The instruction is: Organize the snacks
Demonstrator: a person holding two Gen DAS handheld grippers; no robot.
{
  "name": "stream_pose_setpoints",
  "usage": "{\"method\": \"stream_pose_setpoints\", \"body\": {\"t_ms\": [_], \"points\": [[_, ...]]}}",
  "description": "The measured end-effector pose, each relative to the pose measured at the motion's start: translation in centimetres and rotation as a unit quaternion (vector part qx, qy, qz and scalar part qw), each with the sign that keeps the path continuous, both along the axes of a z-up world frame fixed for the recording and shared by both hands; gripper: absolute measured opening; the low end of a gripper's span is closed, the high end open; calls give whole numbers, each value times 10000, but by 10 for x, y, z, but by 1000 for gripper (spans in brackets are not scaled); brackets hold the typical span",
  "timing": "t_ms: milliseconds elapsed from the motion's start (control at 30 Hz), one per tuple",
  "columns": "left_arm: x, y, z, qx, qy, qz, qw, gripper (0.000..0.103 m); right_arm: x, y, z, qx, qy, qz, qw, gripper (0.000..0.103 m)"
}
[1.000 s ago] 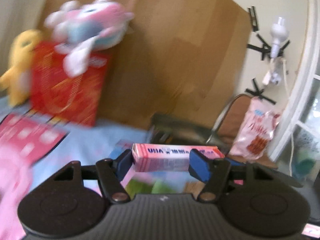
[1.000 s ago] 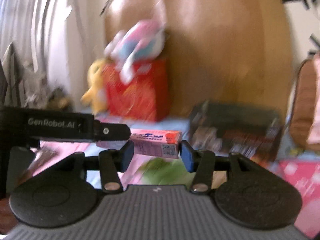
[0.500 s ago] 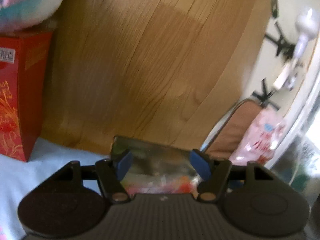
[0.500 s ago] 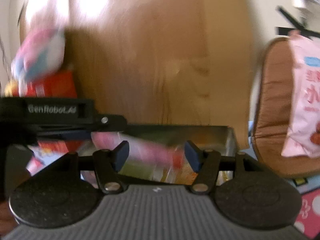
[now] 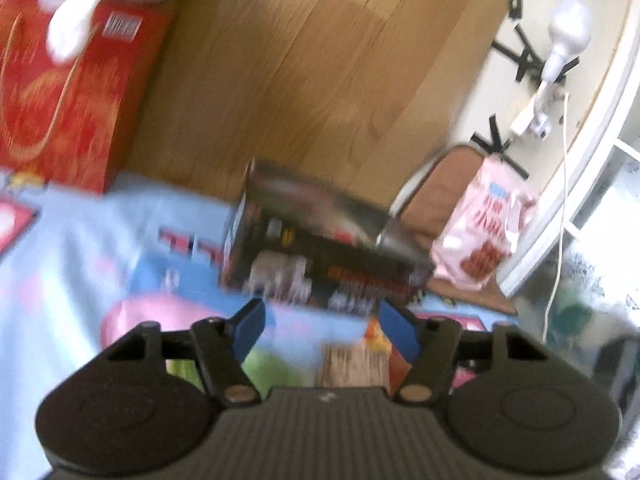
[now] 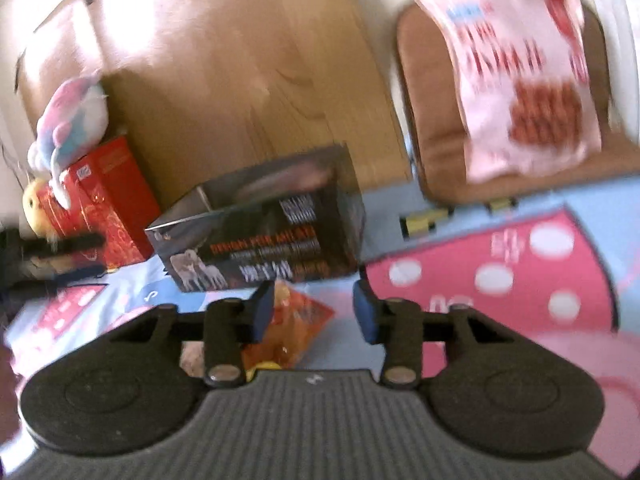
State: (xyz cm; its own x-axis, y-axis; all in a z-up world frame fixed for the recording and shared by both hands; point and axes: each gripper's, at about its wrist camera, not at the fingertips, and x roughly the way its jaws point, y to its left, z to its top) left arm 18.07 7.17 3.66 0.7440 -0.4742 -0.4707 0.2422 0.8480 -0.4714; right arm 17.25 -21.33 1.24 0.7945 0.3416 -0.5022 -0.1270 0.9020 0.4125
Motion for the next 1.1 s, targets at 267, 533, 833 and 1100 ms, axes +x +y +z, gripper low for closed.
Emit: {"method": "stream_pose_setpoints", "body": {"t_ms": [267,533,833,1100], "points": [[-34,58,-16,-32,368,848,9957,60,0,-6,9,661,117,179,9976,43],[-30,79,-29,-468,747,932,9917,60,-38,92,21,-340,-320,1954,9796,49],[-38,70,-37,-736,956,492,9915,56,27,131,20,-431,124,2546,9660,64],[-49,38,-43,-432,1005,31,9940,37,41,135,-2,-62,787,2565,9633,43]]}}
